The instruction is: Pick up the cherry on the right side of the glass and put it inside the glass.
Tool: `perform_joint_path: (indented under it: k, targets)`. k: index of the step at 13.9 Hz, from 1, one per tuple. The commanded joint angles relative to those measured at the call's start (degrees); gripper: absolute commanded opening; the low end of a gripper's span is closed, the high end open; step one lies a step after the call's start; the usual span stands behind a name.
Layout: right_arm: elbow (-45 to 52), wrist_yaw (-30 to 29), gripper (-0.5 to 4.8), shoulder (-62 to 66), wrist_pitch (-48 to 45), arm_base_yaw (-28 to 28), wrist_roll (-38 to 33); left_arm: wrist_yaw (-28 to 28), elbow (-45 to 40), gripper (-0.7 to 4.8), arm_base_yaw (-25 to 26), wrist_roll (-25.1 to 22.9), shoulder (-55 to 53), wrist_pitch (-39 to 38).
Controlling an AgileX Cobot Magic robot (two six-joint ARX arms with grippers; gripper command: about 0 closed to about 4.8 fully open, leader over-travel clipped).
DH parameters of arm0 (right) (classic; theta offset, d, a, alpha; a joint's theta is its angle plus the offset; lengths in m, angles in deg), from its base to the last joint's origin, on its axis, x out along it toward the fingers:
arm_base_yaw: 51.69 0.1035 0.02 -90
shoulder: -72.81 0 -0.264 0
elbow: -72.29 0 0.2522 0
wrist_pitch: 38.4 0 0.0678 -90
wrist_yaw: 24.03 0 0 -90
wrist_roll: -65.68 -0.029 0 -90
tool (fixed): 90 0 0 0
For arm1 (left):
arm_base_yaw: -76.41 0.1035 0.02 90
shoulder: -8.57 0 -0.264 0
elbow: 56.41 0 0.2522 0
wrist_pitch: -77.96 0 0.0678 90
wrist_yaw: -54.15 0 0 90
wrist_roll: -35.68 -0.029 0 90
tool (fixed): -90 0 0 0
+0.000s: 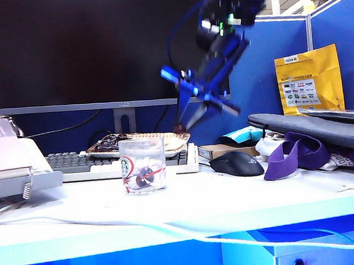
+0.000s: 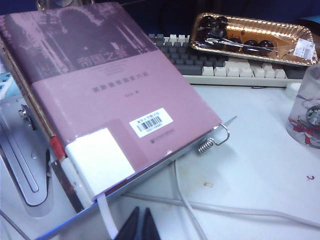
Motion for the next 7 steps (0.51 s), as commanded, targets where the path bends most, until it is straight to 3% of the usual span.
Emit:
perform_joint_path:
  k: [1, 7]
  targets:
    - [-3.48, -0.57, 1.30, -0.37, 4.83, 0.31, 2.38, 0.20, -0.02, -0.05, 0.04, -0.24, 0.17, -0.70]
    - [-5.53, -3.67, 1.30, -0.39, 10.64, 3.02, 8.63, 0.22, -0.02, -0.05, 0.04, -0.24, 0.17, -0.68]
